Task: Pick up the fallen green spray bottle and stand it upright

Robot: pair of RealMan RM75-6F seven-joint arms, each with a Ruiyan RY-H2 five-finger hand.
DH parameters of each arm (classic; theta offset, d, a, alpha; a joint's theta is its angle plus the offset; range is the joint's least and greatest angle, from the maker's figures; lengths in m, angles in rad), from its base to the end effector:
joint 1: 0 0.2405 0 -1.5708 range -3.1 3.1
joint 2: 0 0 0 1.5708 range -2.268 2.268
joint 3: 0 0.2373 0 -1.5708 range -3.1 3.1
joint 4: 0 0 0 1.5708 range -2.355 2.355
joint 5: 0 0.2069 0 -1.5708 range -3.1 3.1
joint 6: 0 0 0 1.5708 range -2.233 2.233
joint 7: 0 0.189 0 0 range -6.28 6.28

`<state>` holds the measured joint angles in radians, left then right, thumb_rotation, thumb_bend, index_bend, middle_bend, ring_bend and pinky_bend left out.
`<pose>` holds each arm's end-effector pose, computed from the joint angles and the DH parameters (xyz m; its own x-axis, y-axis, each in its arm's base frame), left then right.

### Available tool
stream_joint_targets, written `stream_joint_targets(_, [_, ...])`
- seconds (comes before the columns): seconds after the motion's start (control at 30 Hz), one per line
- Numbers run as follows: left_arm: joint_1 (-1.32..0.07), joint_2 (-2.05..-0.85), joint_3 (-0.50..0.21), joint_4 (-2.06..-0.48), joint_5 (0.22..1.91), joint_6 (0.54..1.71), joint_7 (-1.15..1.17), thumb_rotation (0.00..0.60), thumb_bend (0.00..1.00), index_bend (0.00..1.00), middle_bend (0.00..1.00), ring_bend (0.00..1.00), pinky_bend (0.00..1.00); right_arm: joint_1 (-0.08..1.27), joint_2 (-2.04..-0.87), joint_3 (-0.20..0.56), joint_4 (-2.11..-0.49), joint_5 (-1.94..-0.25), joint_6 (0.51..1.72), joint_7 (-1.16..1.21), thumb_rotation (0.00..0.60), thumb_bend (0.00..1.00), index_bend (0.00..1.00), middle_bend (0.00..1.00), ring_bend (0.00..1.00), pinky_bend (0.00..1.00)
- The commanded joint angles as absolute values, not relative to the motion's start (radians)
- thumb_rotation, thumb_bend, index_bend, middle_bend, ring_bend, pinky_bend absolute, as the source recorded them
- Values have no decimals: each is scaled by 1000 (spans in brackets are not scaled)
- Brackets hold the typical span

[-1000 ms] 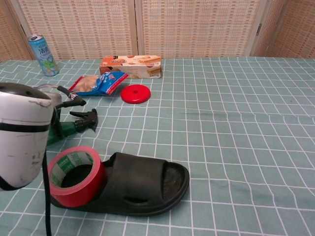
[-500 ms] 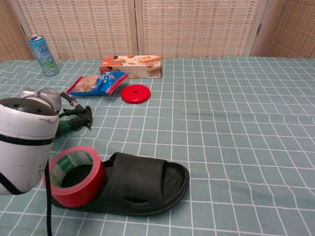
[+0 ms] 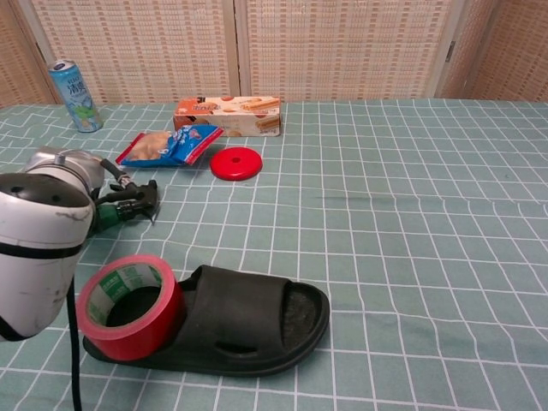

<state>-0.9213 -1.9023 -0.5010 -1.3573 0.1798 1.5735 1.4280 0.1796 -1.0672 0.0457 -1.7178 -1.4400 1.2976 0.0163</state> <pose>-0.1541 0.3809 -0.0294 0.6482 0.4781 0.5927 0.5174 0.2945 -0.8035 -0.2766 -0.2454 0.1291 0.3283 -0.1659 0.9299 -0.9445 -0.0421 0.3259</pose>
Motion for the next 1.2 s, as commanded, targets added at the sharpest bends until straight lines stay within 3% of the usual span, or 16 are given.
stream_joint_targets(0.03, [-919,-1893,-496,-1365,194,1576,1419,600,320,573,318,166,49,180,-1067,46,-1717,-1440,1298,17,600,0,257,192,0,67])
stream_joint_targets(0.23, [-911,-1850,-496,-1409,254,1595,1378,600,341,608,345,191,53,179,-1068,47,-1717,-1440,1300,18,600,0,257,193,0,67])
stream_joint_targets(0.4, [-878,-1730,-460,-1487,412,1611,1291,600,371,634,380,221,55,177,-1072,47,-1713,-1440,1306,15,600,0,257,193,0,67])
stream_joint_targets(0.83, [-694,-1432,-570,-1670,506,1545,923,600,414,689,441,273,73,166,-1103,54,-1702,-1442,1346,-44,600,0,256,192,0,70])
stream_joint_targets(1.2, [-620,-1388,-640,-1637,498,1416,590,600,415,687,462,288,71,159,-1130,62,-1696,-1434,1371,-112,600,0,256,192,0,71])
